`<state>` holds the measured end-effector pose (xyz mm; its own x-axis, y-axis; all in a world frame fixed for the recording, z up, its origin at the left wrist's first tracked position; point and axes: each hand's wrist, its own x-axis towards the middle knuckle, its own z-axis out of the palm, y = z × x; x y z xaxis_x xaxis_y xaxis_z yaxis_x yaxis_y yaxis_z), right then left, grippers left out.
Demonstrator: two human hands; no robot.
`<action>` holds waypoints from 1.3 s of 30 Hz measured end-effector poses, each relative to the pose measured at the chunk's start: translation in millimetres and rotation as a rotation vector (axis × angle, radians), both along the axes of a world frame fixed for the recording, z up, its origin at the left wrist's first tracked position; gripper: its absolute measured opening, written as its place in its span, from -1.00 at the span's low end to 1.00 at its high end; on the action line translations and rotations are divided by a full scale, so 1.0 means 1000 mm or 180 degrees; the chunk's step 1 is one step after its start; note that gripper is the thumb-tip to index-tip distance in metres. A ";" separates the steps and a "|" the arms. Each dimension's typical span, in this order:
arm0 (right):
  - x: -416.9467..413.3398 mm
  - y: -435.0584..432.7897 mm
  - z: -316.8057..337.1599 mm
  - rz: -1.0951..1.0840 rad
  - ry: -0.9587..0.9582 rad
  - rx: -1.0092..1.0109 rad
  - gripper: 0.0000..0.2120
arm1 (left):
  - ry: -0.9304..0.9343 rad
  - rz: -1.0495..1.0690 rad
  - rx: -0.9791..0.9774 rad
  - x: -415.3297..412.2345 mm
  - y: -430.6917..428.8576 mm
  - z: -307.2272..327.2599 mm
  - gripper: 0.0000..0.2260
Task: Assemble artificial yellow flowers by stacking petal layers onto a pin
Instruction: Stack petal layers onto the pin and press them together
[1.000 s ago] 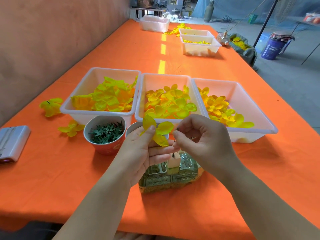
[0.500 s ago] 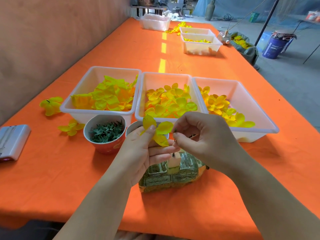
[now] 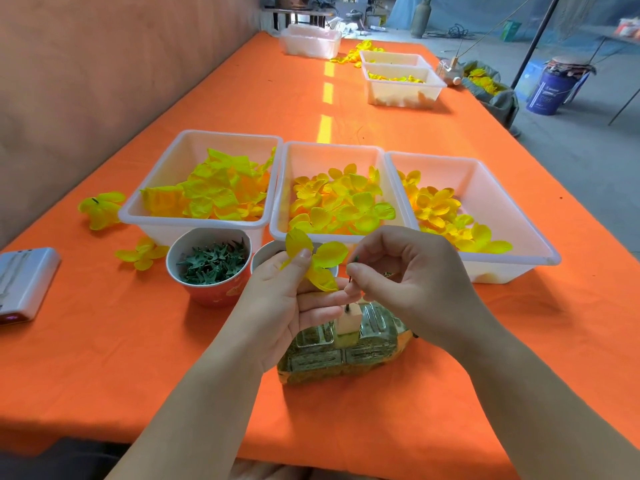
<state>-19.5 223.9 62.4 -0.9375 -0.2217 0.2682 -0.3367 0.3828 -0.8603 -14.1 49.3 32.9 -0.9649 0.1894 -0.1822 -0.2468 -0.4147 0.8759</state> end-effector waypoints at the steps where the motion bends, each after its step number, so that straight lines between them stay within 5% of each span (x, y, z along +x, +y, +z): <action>1: 0.000 0.000 0.000 -0.0022 0.0006 0.0121 -0.93 | 0.0008 0.0009 -0.0005 0.000 0.000 0.000 -0.76; 8: -0.002 -0.001 -0.016 -0.0172 0.0375 0.0903 -0.85 | 0.0027 0.0029 -0.0385 0.001 -0.005 -0.005 -0.76; 12: 0.001 0.003 -0.034 -0.0252 0.0260 0.0720 -0.80 | 0.0220 0.0305 -0.0890 0.000 -0.012 -0.008 -0.79; 19: 0.000 0.003 -0.038 -0.0202 0.0661 0.0714 -0.78 | 0.0501 0.1000 -0.0353 -0.001 -0.012 0.002 -0.89; 24: 0.004 0.001 -0.040 -0.0193 0.0967 0.0757 -0.81 | 0.0726 0.1042 -0.0274 0.003 -0.009 0.012 -0.68; 30: 0.004 0.013 -0.025 -0.0057 0.0090 0.0536 -0.79 | 0.1006 0.1128 -0.0663 0.006 -0.003 0.017 -0.94; 35: 0.003 0.017 0.009 -0.0352 -0.0720 -0.0883 -0.91 | 0.2176 0.1410 -0.1502 0.005 0.003 0.028 -0.69; 39: -0.001 0.014 0.035 0.0287 -0.1920 -0.1862 -0.49 | 0.3256 0.1114 -0.2401 0.005 0.009 0.033 -0.76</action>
